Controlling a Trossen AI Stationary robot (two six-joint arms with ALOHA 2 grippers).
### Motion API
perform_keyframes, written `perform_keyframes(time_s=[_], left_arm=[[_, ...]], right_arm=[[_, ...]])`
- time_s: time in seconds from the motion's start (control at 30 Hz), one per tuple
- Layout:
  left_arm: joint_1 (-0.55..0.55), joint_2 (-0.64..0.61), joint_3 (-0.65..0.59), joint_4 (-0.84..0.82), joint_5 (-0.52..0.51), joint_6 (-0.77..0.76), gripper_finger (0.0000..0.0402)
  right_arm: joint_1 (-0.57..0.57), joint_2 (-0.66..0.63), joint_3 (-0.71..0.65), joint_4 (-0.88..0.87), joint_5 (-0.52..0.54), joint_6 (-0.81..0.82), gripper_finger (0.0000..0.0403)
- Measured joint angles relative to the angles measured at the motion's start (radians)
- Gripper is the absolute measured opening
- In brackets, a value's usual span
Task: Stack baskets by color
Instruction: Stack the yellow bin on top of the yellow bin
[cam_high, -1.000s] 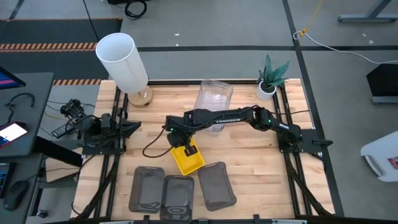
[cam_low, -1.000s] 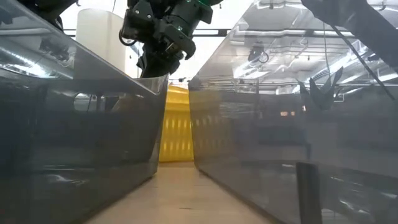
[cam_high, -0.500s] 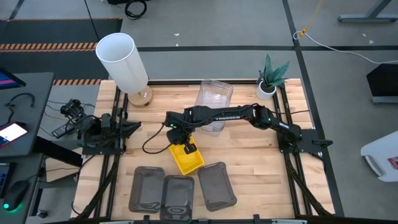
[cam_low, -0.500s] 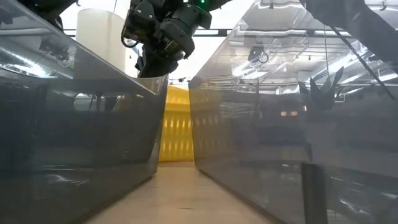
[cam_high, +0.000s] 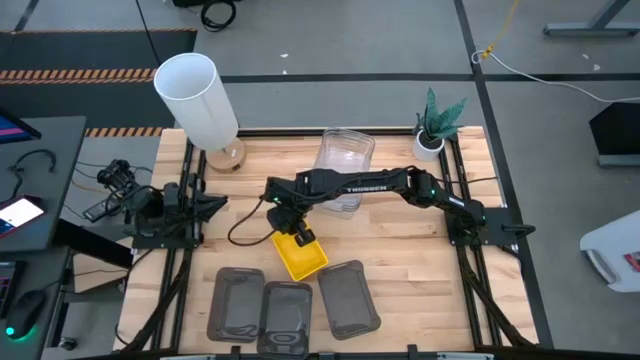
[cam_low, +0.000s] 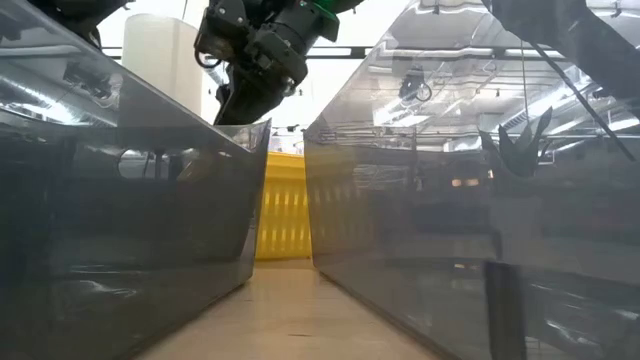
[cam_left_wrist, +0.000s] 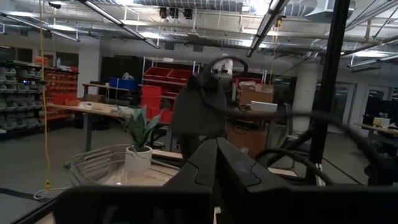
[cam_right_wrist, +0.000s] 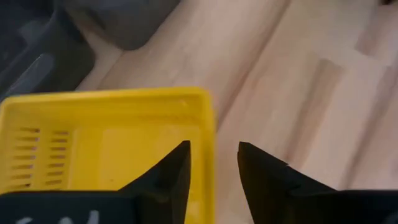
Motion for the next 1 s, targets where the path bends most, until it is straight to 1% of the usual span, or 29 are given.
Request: perform_keyframes(time_s=[0.2,0.27,0.43,0.53,0.6,0.67,0.77,0.87,1.0], left_arm=[[0.0,0.0,0.0,0.0,-0.016,0.0,0.0022],[0.0,0.0,0.0,-0.001,-0.016,0.0,0.0021],[0.0,0.0,0.0,-0.009,-0.016,0.0,0.0013],[0.0,0.0,0.0,-0.02,-0.016,-0.001,0.0013],[0.0,0.0,0.0,-0.037,-0.017,-0.002,0.0016],[0.0,0.0,0.0,-0.061,-0.021,-0.011,0.0019],[0.0,0.0,0.0,-0.122,-0.041,-0.043,0.0019],[0.0,0.0,-0.001,-0.164,-0.071,-0.075,0.0015],[0.0,0.0,-0.001,-0.216,-0.094,-0.123,0.0018]], right_arm=[[-0.009,0.001,0.004,0.008,0.049,0.002,0.0148],[-0.008,-0.001,-0.018,0.055,0.054,0.008,0.0147],[0.002,0.004,-0.047,0.058,0.129,0.001,0.0147],[0.01,-0.026,-0.048,0.035,0.188,0.002,0.0146],[0.014,-0.069,-0.048,0.027,0.202,0.008,0.0147],[0.017,-0.12,-0.046,-0.007,0.215,0.038,0.0146],[0.018,-0.176,-0.045,-0.075,0.221,0.138,0.0145],[0.026,-0.203,-0.045,-0.13,0.222,0.235,0.0145],[0.056,-0.199,-0.046,-0.175,0.221,0.252,0.0145]])
